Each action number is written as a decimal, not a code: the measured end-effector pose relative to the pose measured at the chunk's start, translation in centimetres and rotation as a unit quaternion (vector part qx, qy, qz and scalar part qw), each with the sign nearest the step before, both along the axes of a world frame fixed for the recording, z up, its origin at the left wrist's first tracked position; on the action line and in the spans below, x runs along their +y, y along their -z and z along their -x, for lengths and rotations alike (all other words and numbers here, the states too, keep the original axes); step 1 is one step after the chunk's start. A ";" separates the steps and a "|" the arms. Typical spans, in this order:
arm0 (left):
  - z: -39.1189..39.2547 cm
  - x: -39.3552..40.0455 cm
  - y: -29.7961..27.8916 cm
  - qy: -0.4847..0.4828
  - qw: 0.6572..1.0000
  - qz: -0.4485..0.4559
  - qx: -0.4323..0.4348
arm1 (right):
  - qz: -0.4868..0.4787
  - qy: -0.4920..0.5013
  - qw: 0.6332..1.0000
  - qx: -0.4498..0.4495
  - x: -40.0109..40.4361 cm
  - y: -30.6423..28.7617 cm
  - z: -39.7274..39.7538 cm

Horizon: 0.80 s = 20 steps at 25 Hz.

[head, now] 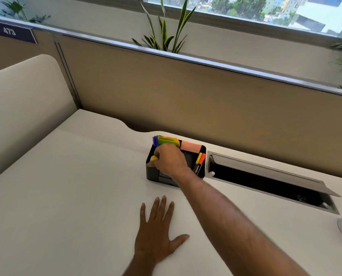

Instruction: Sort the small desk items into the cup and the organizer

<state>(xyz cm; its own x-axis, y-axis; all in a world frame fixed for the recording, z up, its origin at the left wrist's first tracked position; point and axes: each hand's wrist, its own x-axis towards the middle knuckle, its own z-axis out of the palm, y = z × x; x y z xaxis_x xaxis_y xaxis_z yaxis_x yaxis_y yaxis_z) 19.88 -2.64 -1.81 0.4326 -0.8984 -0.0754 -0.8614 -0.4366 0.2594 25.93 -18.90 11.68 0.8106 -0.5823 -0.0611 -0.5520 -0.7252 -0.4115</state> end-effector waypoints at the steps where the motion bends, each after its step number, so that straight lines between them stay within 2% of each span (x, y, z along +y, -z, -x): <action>1: -0.1 0.1 0.2 -0.004 1.000 0.003 -0.002 | -0.003 0.006 1.000 0.002 0.0 0.4 -0.2; 7: -0.3 0.0 0.9 -0.007 1.000 0.010 0.001 | -0.027 0.035 0.999 -0.004 -0.3 1.9 -0.5; 13: -0.3 0.1 1.1 -0.006 1.000 0.002 0.007 | -0.010 0.032 0.999 -0.030 -0.1 2.3 0.0; 17: -0.1 0.0 1.2 -0.008 1.000 0.006 0.007 | -0.030 0.045 0.992 -0.114 0.7 0.6 2.1; 20: 0.0 0.3 1.4 -0.008 1.000 0.020 0.008 | -0.058 0.069 0.970 -0.228 1.8 -1.2 6.4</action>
